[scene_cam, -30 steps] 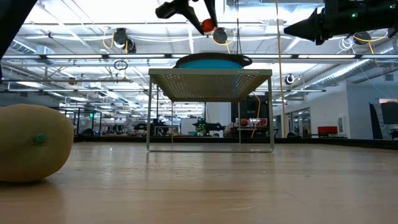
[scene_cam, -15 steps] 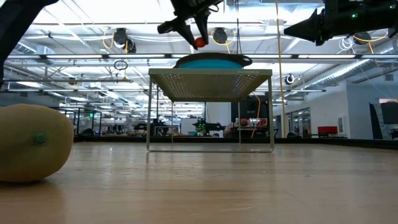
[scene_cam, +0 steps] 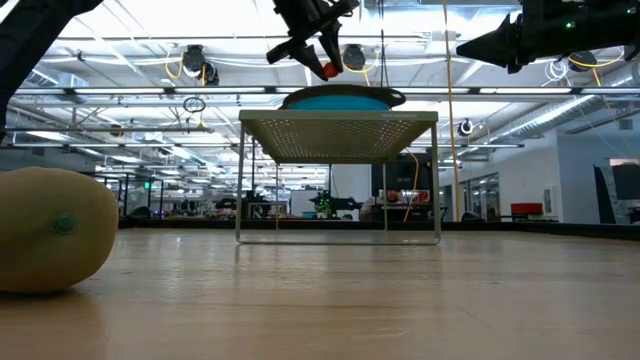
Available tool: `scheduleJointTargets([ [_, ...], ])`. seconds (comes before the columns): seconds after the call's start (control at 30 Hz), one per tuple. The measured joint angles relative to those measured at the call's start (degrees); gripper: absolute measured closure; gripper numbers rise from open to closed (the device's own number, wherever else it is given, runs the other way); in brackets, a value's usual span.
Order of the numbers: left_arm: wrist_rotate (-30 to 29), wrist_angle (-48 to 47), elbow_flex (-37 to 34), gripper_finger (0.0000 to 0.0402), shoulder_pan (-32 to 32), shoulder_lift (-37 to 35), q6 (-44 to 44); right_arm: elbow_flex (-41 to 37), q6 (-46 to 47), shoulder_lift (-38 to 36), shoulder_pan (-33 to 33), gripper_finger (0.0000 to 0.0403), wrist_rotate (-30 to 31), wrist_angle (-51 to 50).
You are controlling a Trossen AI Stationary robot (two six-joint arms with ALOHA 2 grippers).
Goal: Pick & Place Fruit
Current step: Put the pear into the blue strainer bowl on the shelf
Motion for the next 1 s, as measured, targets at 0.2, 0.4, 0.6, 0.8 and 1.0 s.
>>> scheduleJointTargets([
  [0.2, 0.02, 0.17, 0.00, 0.0266, 0.76, 0.41, 0.91, 0.00, 0.02, -0.01, 0.00, 0.0399, 0.02, 0.00],
  [0.4, 0.03, 0.13, -0.67, 0.0266, 0.76, 1.22, 1.43, 0.00, 0.01, 0.00, 0.00, 0.0399, 0.02, 0.04],
  [0.6, 0.00, 0.41, -3.53, 0.0266, 0.92, 1.27, 1.59, 0.00, 0.02, -0.02, 0.00, 0.0399, 0.04, 0.04],
  [0.8, 0.02, 0.33, -7.33, 0.0266, 0.87, 1.29, 1.79, 0.00, 0.02, -0.02, 0.00, 0.0399, 0.04, 0.07],
  [1.0, 0.07, 0.35, -8.02, 0.0266, 0.87, 1.29, 1.53, 0.00, 0.02, -0.02, 0.00, 0.0399, 0.04, 0.07],
])
